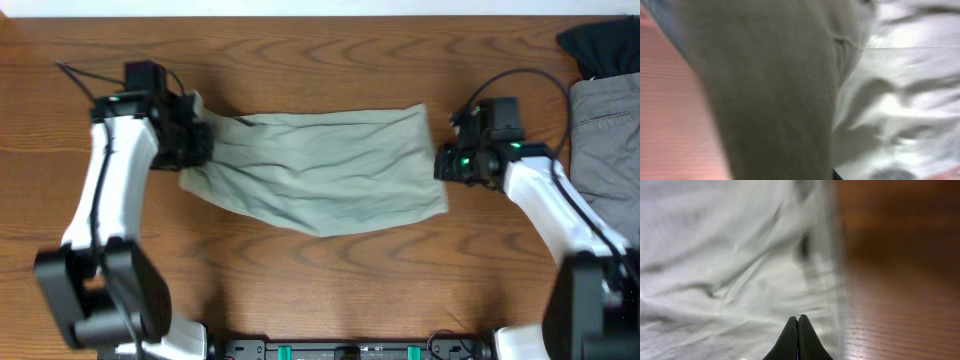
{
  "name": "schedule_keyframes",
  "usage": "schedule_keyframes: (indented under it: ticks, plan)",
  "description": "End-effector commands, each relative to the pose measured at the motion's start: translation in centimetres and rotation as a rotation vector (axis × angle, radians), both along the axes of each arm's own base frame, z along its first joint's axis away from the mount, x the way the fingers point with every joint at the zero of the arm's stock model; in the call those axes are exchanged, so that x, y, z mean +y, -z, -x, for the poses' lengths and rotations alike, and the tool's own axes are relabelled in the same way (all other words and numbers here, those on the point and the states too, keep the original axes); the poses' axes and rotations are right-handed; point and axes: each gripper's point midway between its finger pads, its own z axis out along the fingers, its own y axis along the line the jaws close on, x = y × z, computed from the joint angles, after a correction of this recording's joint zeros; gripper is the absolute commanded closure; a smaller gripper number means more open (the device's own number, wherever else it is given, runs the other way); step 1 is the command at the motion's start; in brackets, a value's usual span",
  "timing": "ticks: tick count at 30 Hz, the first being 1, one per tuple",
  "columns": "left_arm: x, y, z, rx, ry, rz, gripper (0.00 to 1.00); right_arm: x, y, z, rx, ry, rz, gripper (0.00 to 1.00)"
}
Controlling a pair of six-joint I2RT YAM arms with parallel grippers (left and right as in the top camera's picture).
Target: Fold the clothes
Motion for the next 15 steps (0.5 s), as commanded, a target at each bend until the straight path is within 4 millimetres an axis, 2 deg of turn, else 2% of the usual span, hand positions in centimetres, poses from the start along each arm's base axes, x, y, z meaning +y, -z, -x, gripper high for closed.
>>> schedule_keyframes:
  ticks: [1, 5, 11, 15]
  plan:
    - [1.7, -4.6, -0.7, -0.1, 0.026, -0.125, 0.94, -0.6, -2.9, -0.5, -0.085, 0.035, -0.001, 0.99]
    - [0.0, -6.0, -0.4, -0.1, 0.075, -0.123, 0.93, -0.6, -4.2, -0.5, -0.12, 0.04, -0.008, 0.99]
    - [-5.5, -6.2, -0.7, -0.133, 0.216, -0.114, 0.94, -0.6, -4.1, -0.2, -0.109, 0.038, -0.009, 0.99]
    - [-8.2, -6.4, -0.6, -0.146, 0.229, -0.09, 0.94, -0.6, -4.1, -0.1, -0.105, 0.038, -0.009, 0.99]
